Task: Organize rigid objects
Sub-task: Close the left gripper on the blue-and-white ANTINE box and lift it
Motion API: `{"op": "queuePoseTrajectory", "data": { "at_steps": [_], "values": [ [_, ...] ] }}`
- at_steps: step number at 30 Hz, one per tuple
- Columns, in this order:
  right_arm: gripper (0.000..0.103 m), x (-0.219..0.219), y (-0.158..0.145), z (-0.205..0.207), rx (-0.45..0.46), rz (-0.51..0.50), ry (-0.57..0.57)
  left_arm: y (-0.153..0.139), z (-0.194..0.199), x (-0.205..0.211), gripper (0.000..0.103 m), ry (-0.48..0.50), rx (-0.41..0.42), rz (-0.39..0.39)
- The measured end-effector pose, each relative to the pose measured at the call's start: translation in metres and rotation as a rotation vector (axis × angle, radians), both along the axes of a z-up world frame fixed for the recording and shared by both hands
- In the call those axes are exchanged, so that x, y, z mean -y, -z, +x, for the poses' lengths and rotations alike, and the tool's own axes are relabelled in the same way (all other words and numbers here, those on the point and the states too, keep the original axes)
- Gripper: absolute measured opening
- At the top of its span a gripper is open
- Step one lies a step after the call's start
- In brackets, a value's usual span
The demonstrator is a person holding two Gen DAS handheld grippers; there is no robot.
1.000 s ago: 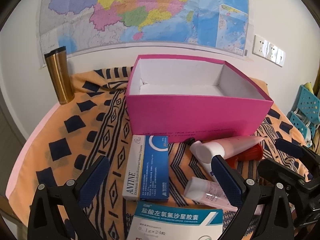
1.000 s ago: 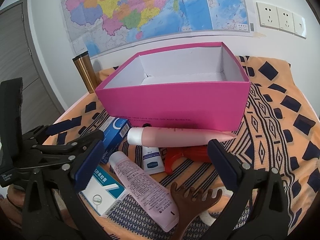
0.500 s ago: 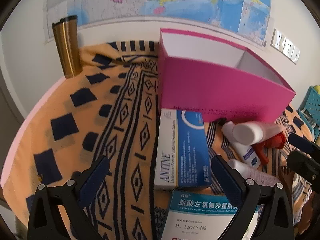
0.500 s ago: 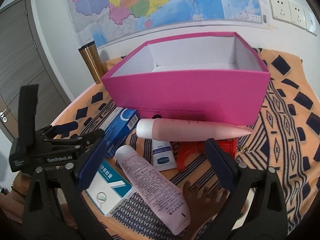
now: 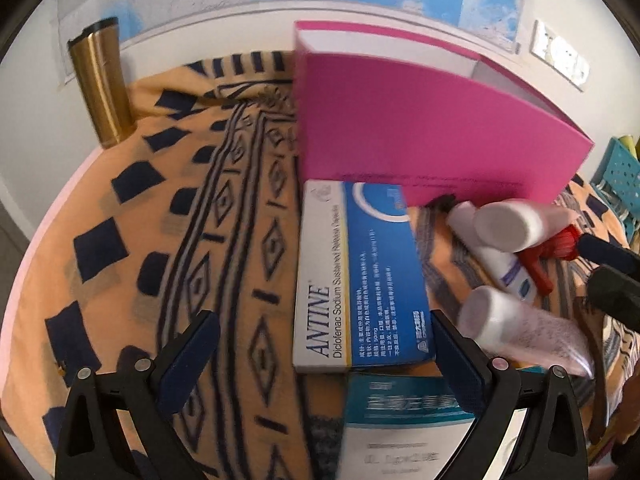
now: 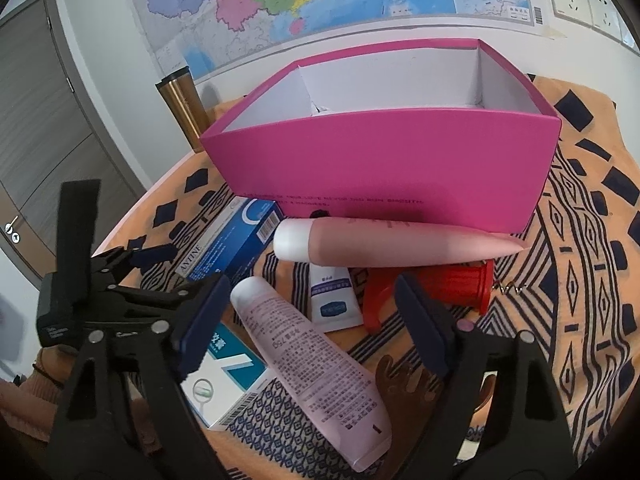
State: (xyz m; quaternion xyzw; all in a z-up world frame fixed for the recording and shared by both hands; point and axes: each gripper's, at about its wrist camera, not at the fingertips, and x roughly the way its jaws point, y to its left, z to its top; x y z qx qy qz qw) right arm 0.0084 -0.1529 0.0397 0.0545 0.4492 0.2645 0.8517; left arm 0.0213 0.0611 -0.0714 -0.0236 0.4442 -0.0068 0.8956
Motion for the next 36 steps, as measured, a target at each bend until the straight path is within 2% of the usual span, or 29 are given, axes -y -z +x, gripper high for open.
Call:
{"op": "queuePoseTrajectory", "data": {
  "at_steps": [6, 10, 16, 19, 20, 21, 23, 25, 28, 31, 33, 36],
  "values": [
    [0.086, -0.011, -0.003, 0.001, 0.011, -0.003, -0.045, 0.000, -0.005, -0.032, 0.101, -0.081, 0.006, -0.016],
    [0.085, -0.028, -0.010, -0.002, 0.028, 0.014, -0.129, 0.000, -0.011, -0.055, 0.098, -0.105, 0.014, -0.063],
    [0.084, -0.061, -0.018, 0.008, 0.051, 0.015, -0.241, 0.000, -0.018, -0.081, 0.098, -0.169, 0.024, -0.085],
    [0.077, -0.078, -0.016, 0.020, 0.036, 0.011, -0.281, -0.001, -0.022, -0.092, 0.098, -0.185, 0.035, -0.114],
    [0.075, -0.085, -0.014, 0.025, 0.022, 0.014, -0.298, -0.001, -0.023, -0.095, 0.094, -0.186, 0.041, -0.119],
    [0.074, -0.091, -0.012, 0.028, 0.011, 0.009, -0.306, -0.002, -0.023, -0.097, 0.086, -0.179, 0.047, -0.124],
    [0.071, -0.105, -0.005, 0.035, -0.020, -0.004, -0.326, -0.003, -0.024, -0.099, 0.080, -0.166, 0.050, -0.143],
    [0.067, -0.117, 0.004, 0.041, -0.055, -0.009, -0.336, -0.004, -0.024, -0.101, 0.080, -0.144, 0.059, -0.179],
    [0.061, -0.133, 0.015, 0.050, -0.103, -0.016, -0.344, -0.006, -0.025, -0.103, 0.074, -0.108, 0.068, -0.238],
    [0.060, -0.146, 0.023, 0.058, -0.133, -0.028, -0.344, -0.010, -0.026, -0.101, 0.072, -0.077, 0.079, -0.258],
    [0.060, -0.153, 0.028, 0.064, -0.149, -0.043, -0.341, -0.011, -0.023, -0.100, 0.060, -0.050, 0.076, -0.279],
    [0.060, -0.163, 0.037, 0.072, -0.181, -0.058, -0.336, -0.011, -0.019, -0.100, 0.049, -0.023, 0.064, -0.312]
  ]
}}
